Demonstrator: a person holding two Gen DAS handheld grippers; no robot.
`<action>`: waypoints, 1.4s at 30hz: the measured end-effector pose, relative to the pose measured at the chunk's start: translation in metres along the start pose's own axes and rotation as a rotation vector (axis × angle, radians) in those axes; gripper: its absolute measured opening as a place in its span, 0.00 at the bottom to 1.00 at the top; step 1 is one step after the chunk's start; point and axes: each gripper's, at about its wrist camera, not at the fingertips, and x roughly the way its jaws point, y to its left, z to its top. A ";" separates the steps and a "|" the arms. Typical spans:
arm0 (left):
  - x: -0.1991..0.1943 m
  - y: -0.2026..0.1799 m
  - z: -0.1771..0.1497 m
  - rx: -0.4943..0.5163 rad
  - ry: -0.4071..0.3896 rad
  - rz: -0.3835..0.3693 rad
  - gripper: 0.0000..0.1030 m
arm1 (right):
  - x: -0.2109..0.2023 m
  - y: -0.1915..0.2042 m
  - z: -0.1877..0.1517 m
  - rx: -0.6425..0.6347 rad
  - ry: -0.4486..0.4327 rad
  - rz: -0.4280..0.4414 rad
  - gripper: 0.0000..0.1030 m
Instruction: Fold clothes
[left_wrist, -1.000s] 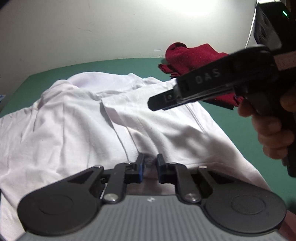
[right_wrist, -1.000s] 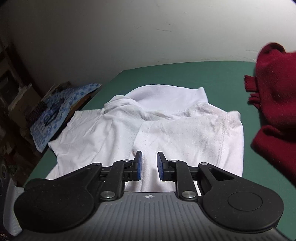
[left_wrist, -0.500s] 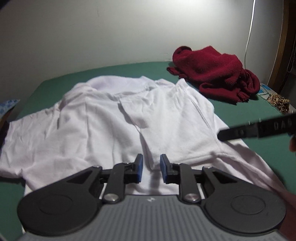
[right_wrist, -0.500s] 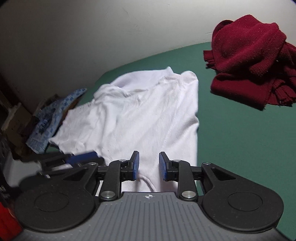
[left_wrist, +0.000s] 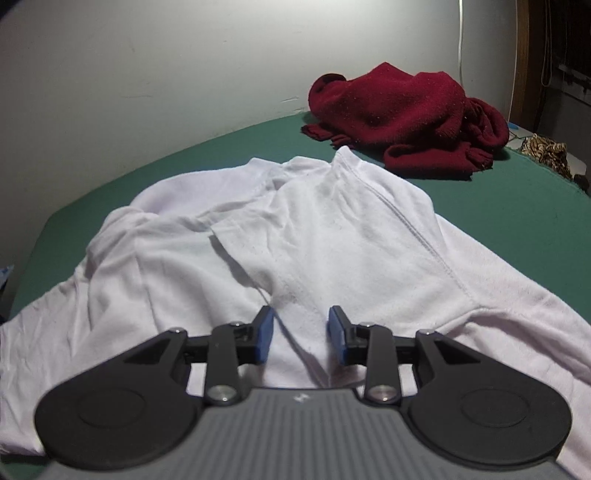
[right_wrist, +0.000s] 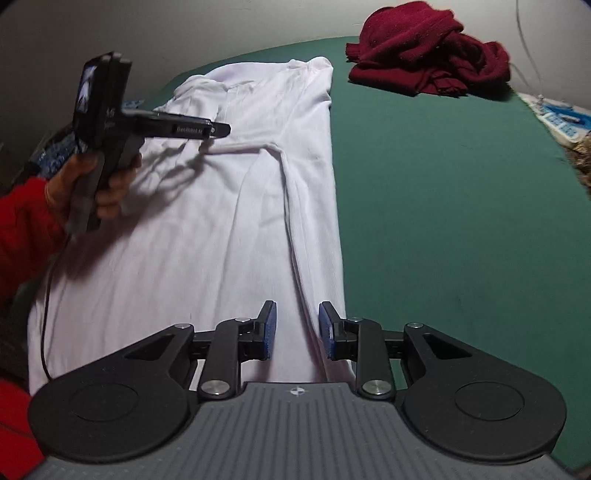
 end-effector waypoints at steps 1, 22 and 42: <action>-0.010 0.001 -0.001 0.011 -0.019 0.002 0.33 | -0.012 0.001 -0.013 0.009 -0.012 -0.032 0.36; -0.013 -0.029 -0.006 -0.581 0.167 -0.250 0.40 | -0.068 -0.033 -0.117 0.072 -0.092 -0.098 0.38; 0.024 -0.007 0.021 -0.622 0.190 -0.241 0.00 | -0.031 -0.029 -0.151 0.061 -0.153 -0.088 0.38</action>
